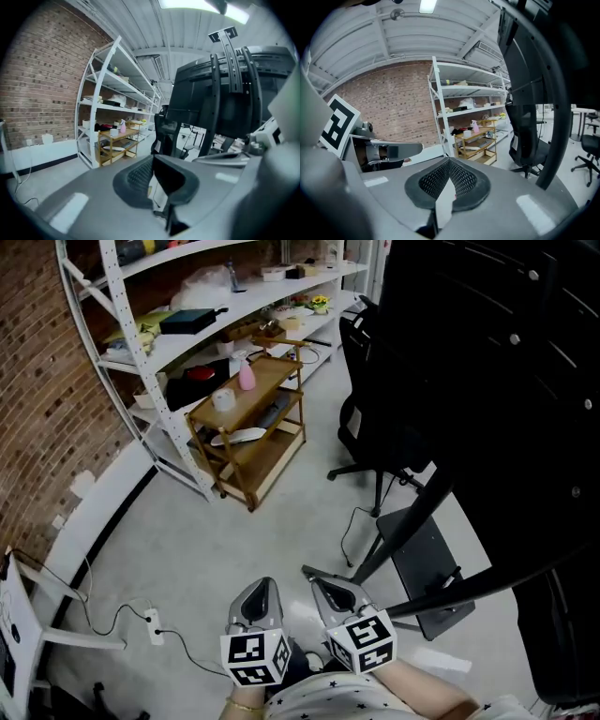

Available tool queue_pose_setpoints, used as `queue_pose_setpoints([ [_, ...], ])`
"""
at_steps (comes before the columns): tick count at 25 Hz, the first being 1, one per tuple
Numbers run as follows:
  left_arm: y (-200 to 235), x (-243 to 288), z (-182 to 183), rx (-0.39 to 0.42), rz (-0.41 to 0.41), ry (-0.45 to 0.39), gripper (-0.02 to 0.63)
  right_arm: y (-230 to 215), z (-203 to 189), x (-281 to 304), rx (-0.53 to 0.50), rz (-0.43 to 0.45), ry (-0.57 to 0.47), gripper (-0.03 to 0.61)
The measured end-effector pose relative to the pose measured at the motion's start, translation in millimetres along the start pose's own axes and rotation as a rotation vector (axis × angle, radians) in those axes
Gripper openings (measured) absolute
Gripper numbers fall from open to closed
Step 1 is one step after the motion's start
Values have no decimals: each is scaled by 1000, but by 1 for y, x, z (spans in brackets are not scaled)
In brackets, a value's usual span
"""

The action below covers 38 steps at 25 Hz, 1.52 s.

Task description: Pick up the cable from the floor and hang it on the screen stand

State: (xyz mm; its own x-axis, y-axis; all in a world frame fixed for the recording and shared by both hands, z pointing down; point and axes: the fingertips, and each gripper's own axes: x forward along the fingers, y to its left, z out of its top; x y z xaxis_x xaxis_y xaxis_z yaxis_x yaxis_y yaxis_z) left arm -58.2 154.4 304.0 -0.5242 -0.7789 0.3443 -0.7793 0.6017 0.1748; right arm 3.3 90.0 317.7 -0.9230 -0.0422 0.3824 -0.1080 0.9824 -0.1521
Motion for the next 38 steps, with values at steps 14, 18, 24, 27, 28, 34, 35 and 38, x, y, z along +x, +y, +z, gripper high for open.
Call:
queue_pose_setpoints([
  [14, -28, 300, -16, 227, -507, 183, 8, -222, -27, 163, 357, -546, 12, -2],
  [18, -34, 387, -55, 286, -613, 218, 8, -299, -70, 215, 434, -701, 13, 10],
  [24, -42, 508, -159, 316, -693, 325, 8, -406, -201, 265, 667, -936, 55, 65],
  [27, -49, 558, -208, 350, -700, 342, 8, -454, -263, 279, 749, -1041, 68, 78],
  [28, -51, 572, -223, 361, -707, 343, 8, -468, -282, 282, 758, -1076, 78, 80],
  [34, -68, 614, -287, 395, -772, 340, 8, -528, -370, 290, 803, -1210, 111, 98],
  [35, -69, 617, -293, 394, -777, 342, 8, -537, -379, 292, 808, -1214, 107, 98],
  [38, -68, 619, -309, 388, -795, 354, 8, -557, -389, 301, 809, -1197, 75, 101],
])
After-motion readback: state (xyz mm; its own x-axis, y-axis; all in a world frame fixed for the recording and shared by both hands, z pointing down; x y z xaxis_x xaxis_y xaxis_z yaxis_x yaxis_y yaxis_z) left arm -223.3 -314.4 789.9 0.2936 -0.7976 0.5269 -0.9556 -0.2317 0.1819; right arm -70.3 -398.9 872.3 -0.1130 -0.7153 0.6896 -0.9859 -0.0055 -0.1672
